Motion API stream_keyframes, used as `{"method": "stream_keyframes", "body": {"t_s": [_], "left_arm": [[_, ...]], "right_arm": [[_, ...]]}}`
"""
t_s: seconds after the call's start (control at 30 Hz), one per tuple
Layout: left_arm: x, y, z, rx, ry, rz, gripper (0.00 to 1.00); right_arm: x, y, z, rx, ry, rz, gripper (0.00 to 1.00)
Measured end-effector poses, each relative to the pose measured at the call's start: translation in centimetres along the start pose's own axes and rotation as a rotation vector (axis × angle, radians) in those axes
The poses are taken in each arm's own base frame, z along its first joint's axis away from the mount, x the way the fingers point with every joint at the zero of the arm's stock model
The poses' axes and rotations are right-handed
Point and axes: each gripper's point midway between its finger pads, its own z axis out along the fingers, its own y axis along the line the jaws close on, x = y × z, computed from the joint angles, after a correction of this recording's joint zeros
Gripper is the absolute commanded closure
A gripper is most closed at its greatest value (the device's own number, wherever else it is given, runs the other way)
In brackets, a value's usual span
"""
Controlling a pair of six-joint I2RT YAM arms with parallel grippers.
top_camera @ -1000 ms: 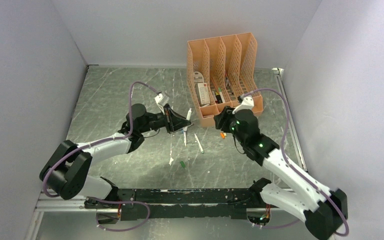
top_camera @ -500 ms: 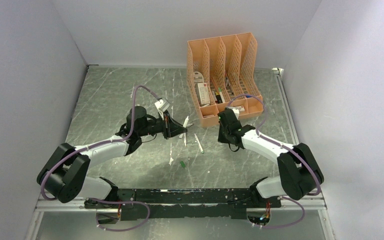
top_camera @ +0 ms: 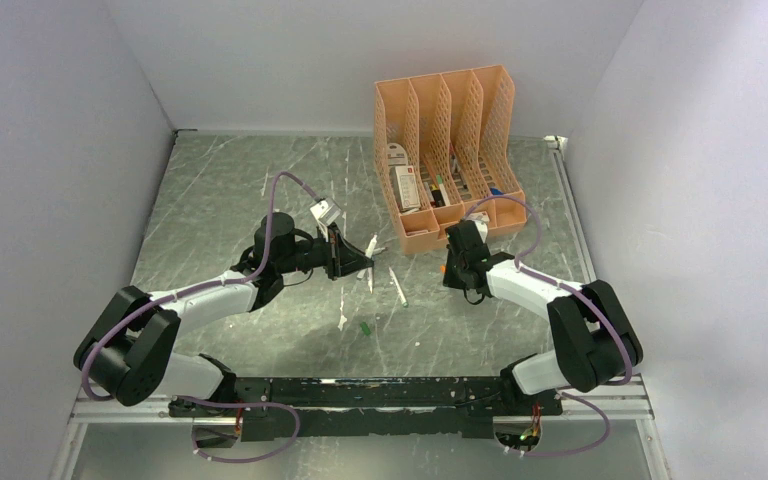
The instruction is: Insert the pens into the pen caps
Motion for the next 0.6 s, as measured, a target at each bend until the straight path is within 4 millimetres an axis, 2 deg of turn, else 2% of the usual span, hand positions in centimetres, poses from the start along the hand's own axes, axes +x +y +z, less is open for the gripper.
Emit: {"method": "stream_keyframes", "body": {"t_s": [0.6], "left_arm": [[0.9,0.5,-0.2,-0.024,0.031,-0.013,0.93]], "right_arm": [[-3.3,0.9,2.4,-0.031,-0.05,0.02,1.0]]}}
